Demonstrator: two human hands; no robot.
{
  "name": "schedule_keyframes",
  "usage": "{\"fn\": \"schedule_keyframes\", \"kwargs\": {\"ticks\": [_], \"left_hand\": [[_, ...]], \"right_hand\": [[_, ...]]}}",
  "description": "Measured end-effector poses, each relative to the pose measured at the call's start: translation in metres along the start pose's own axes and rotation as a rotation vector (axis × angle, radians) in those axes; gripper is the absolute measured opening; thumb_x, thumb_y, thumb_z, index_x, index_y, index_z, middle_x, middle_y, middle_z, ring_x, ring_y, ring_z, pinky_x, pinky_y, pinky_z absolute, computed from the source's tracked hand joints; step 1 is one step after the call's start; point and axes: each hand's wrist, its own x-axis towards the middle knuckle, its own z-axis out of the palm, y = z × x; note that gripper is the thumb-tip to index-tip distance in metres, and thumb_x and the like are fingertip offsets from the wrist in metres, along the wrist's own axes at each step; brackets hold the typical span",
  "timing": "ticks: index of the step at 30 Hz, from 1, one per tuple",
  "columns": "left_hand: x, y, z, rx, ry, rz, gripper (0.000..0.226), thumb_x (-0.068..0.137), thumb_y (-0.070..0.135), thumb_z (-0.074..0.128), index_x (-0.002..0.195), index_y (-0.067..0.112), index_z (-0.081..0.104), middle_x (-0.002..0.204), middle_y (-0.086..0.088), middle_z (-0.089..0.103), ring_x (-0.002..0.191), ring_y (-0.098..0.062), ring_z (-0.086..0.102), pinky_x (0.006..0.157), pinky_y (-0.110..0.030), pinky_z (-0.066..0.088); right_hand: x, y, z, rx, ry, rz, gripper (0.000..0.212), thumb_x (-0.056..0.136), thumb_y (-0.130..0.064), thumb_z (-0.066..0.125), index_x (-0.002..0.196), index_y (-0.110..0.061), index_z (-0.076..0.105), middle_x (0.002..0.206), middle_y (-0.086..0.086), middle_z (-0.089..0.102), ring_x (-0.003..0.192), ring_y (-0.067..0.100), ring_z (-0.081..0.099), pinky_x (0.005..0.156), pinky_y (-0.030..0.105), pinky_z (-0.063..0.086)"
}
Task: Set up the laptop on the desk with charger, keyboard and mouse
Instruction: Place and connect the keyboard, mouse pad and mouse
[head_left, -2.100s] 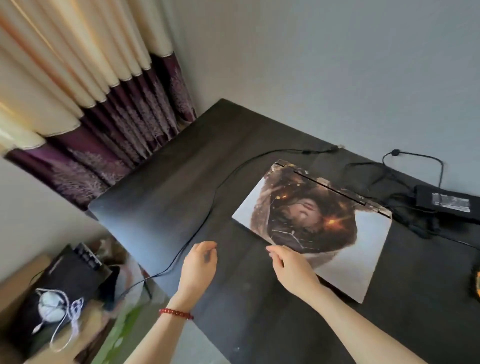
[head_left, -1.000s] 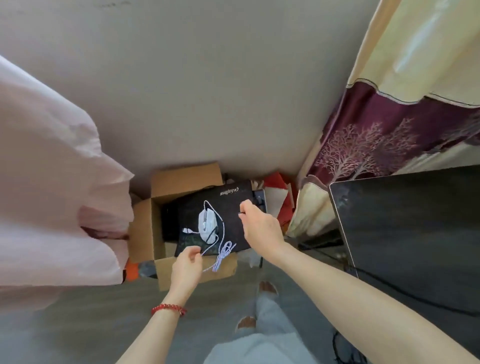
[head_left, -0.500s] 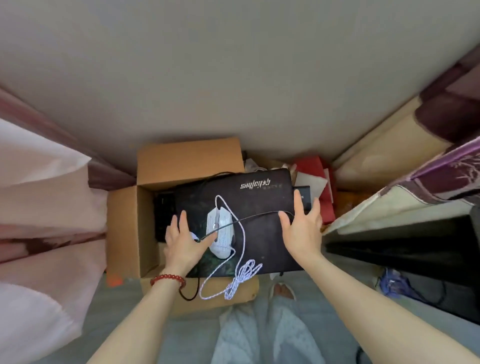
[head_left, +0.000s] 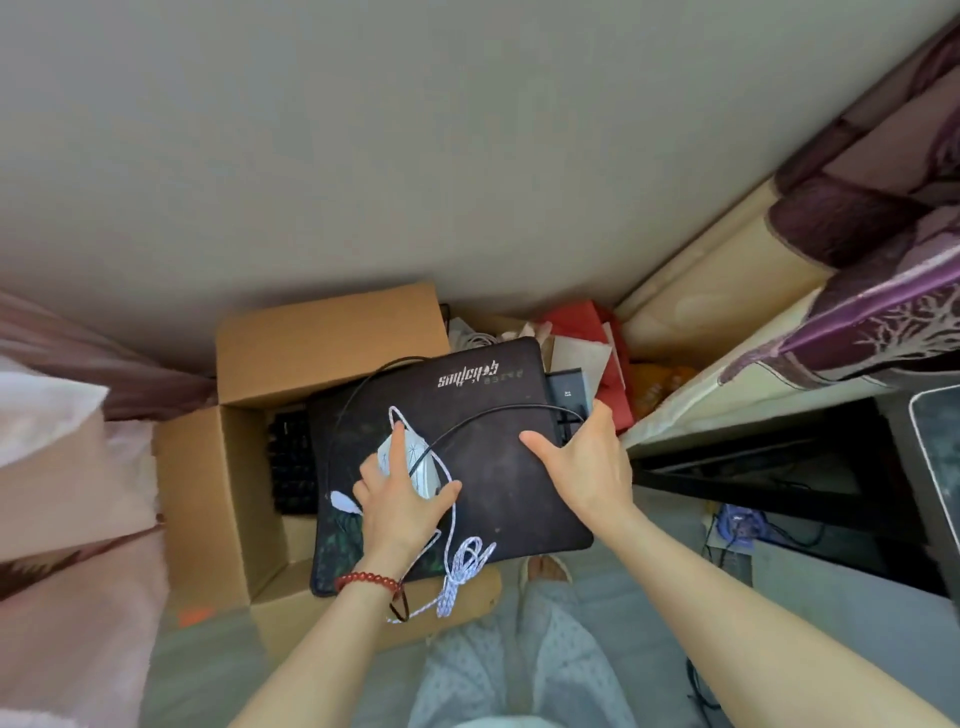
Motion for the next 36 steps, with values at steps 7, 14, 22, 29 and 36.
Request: {"fn": "schedule_keyframes", "kwargs": {"ticks": [7,14,22,29,36], "left_hand": [[-0.031,0.011,-0.026,-0.082,0.098,0.048,0.087,0.077,0.031,0.060,0.142,0.046,0.006,0.140,-0.009,0.024,0.120,-0.028,0.035,0.098,-0.044,0.040],[-0.064,0.013,-0.082,-0.018,0.091,0.107,0.084,0.077,0.032,0.057,0.140,0.050,0.005,0.126,-0.005,0.030,0.085,-0.024,0.052,0.080,-0.037,0.050],[-0.103,0.011,-0.122,-0.141,0.155,0.113,0.076,0.078,0.034,0.059,0.141,0.043,0.018,0.116,0.003,0.028,0.077,-0.013,0.054,0.060,-0.020,0.046],[-0.167,0.071,-0.152,-0.273,0.244,0.372,0.072,0.078,0.030,0.066,0.136,0.039,0.024,0.121,0.008,0.027,0.083,-0.014,0.054,0.056,-0.015,0.049],[-0.263,0.175,-0.154,-0.308,0.277,0.896,0.079,0.076,0.017,0.069,0.135,0.046,0.026,0.115,0.011,0.027,0.097,-0.013,0.048,0.071,-0.020,0.046]], "right_hand": [[-0.037,-0.034,-0.014,0.016,0.025,-0.142,0.070,0.073,-0.053,0.069,0.123,-0.019,0.034,0.112,0.001,0.061,0.097,0.031,0.062,0.065,0.031,0.040],[-0.086,-0.092,-0.029,0.020,-0.058,-0.248,0.063,0.082,-0.044,0.064,0.125,-0.015,0.028,0.113,0.006,0.061,0.100,0.035,0.060,0.073,0.039,0.048],[-0.147,-0.137,-0.053,-0.016,-0.024,-0.477,0.047,0.085,-0.041,0.059,0.114,-0.028,0.024,0.112,0.000,0.065,0.094,0.033,0.062,0.069,0.034,0.041],[-0.212,-0.133,-0.157,-0.019,0.223,-0.683,0.053,0.083,-0.043,0.061,0.121,-0.025,0.028,0.110,-0.002,0.066,0.091,0.030,0.065,0.069,0.036,0.046],[-0.295,-0.068,-0.297,0.114,0.453,-0.622,0.058,0.077,-0.045,0.067,0.119,-0.026,0.031,0.100,-0.004,0.069,0.093,0.026,0.064,0.084,0.040,0.047]]}}
